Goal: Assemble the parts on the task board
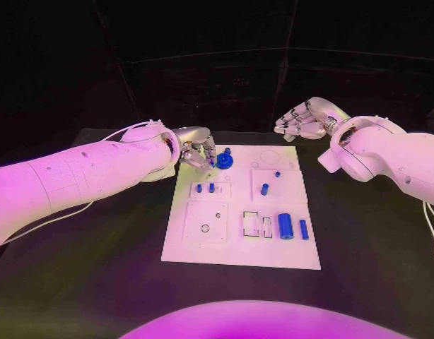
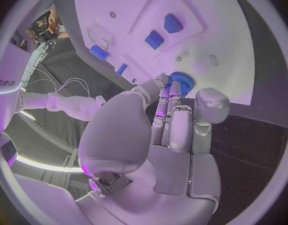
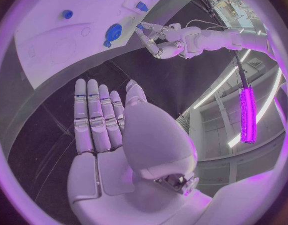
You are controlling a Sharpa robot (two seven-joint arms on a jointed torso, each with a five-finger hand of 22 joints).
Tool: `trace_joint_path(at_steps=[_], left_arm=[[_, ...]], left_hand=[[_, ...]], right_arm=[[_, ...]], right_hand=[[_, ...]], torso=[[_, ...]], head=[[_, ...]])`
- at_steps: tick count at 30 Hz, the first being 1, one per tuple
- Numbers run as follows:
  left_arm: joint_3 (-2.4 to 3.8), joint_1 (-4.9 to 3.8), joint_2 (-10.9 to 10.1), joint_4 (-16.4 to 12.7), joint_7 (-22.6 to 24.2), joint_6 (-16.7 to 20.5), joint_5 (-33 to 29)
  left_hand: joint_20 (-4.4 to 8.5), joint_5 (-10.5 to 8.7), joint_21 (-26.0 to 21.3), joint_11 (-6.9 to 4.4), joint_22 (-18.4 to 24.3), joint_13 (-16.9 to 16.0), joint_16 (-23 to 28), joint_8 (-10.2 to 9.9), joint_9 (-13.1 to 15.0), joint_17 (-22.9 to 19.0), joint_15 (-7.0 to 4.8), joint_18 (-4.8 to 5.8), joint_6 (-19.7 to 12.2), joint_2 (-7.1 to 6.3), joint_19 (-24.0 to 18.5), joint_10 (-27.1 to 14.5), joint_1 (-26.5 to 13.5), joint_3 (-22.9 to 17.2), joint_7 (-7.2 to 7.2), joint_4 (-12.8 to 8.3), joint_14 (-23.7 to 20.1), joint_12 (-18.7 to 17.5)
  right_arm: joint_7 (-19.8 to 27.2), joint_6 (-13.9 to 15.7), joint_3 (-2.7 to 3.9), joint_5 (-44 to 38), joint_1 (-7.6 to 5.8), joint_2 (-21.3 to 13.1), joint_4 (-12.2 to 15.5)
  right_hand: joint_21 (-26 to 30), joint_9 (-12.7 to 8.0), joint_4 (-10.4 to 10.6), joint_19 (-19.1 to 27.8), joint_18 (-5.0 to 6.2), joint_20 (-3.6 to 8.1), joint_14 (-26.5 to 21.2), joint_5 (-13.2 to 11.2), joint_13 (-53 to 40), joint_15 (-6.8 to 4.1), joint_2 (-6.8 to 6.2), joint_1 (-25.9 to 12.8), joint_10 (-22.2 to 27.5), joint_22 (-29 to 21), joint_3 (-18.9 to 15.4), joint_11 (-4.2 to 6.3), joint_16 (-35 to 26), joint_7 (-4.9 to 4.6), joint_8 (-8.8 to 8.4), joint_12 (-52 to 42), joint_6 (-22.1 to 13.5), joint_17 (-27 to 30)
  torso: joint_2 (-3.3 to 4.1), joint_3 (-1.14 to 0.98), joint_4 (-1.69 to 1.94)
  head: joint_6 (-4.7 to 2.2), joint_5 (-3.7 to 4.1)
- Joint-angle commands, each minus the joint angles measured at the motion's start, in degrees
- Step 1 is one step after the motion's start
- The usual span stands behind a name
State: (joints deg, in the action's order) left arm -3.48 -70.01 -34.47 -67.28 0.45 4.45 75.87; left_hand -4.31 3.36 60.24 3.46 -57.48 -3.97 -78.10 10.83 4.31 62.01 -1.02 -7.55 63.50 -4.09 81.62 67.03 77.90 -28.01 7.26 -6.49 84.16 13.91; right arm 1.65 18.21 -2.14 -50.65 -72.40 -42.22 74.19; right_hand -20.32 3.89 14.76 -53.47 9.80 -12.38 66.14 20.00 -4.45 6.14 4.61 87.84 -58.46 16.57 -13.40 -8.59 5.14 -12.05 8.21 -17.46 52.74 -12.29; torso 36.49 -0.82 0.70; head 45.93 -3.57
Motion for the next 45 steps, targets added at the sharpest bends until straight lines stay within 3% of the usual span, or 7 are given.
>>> trace_joint_path(at_steps=[1,12,23,45], left_arm=[[0.07,-0.06,0.0,0.5,-1.2,-2.1,-0.6],[0.02,0.73,1.0,2.4,-1.9,-2.6,-0.2],[0.0,1.49,1.8,3.9,-1.9,-3.5,-0.1],[-0.02,1.7,1.9,3.4,-2.2,-5.1,-0.1]], left_hand=[[0.01,0.01,0.2,-0.07,-0.1,0.0,-0.2,-0.2,0.1,-0.1,-0.4,0.75,0.4,-0.02,0.3,0.6,-0.7,-0.3,0.02,-0.1,1.0,-0.5],[0.03,0.03,0.2,-0.09,-0.1,0.0,-0.2,-0.3,0.0,-0.2,-0.42,0.74,0.5,-0.22,0.3,0.6,-0.9,-0.3,-0.01,-0.2,1.0,-0.6],[0.04,0.04,0.1,-0.08,-0.1,0.0,-0.2,-0.4,0.0,-0.3,-0.42,0.73,0.4,-0.27,0.3,0.6,-1.0,-0.3,0.03,-0.2,1.0,-0.7],[0.04,0.02,0.4,-0.09,-0.3,0.0,-0.1,-0.4,0.0,-0.4,-0.42,0.79,0.5,-0.32,0.3,0.7,-1.1,-0.3,0.01,-0.2,0.9,-0.7]], right_arm=[[0.9,0.2,0.03,0.2,-0.11,0.0,0.1],[1.0,0.8,0.03,0.2,-0.11,-0.1,0.4],[1.2,1.0,0.03,0.2,-0.11,0.0,0.5],[1.1,0.9,0.03,-0.1,-0.1,0.3,0.2]], right_hand=[[0.5,-0.1,-0.5,-0.4,0.61,0.03,0.5,0.3,0.2,0.01,-0.06,0.4,-0.2,-0.2,0.1,-0.11,-0.4,-0.3,-0.42,0.3,0.3,0.2],[1.3,-0.1,-0.8,-0.6,0.56,-0.12,0.4,0.5,0.8,0.26,-0.24,0.4,0.2,-0.7,0.2,-0.45,-1.0,-0.68,-0.73,0.7,0.0,0.9],[1.5,0.0,-1.0,-0.6,0.56,-0.16,0.4,0.6,0.9,0.3,-0.26,0.6,0.3,-0.9,0.3,-0.49,-1.2,-0.72,-0.78,0.8,0.0,1.1],[1.8,-0.1,-1.1,-0.7,0.54,-0.2,0.3,0.6,0.9,0.38,-0.3,0.6,0.4,-1.1,0.4,-0.57,-1.3,-0.8,-0.88,0.9,-0.1,1.4]], torso=[[0.02,0.02,-0.03],[0.08,0.04,-0.16],[0.01,0.09,-0.02],[0.04,0.06,-0.05]], head=[[0.08,0.03],[0.17,-0.04],[0.33,0.04],[0.44,0.07]])
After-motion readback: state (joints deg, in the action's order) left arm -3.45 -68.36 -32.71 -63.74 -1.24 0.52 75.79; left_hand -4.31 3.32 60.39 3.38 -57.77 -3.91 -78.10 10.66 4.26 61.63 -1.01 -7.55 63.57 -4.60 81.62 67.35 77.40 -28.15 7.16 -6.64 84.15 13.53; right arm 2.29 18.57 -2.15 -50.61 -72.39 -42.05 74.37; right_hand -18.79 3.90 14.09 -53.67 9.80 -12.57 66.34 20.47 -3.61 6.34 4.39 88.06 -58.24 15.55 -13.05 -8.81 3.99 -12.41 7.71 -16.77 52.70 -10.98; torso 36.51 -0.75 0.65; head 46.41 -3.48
